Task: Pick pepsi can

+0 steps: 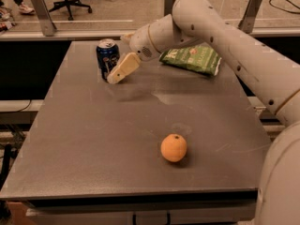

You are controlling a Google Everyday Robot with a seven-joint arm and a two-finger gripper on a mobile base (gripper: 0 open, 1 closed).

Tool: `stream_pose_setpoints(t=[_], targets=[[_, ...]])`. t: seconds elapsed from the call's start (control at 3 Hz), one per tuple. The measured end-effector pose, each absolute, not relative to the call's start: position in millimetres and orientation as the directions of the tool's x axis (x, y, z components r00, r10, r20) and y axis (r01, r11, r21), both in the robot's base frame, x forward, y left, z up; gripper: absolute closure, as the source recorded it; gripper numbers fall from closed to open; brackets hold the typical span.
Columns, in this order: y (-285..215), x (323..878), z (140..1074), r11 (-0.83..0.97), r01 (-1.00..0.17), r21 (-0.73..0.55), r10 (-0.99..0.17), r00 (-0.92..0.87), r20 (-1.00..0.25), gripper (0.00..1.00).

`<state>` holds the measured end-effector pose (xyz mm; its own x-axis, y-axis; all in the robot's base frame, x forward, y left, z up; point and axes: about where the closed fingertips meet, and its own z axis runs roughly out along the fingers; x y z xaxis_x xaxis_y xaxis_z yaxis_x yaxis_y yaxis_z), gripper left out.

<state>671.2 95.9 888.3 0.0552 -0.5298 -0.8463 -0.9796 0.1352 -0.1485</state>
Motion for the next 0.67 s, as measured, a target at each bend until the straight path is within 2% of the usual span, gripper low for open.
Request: stream_pose_setpoints(t=[0.33,0.67], targets=[[118,674,879,0.130,-0.988,-0.088,-0.468,0.017,-0.884,0.18],[129,675,880,0.119,-0.992,-0.050,-0.418,-0.004,-0.908,0.41]])
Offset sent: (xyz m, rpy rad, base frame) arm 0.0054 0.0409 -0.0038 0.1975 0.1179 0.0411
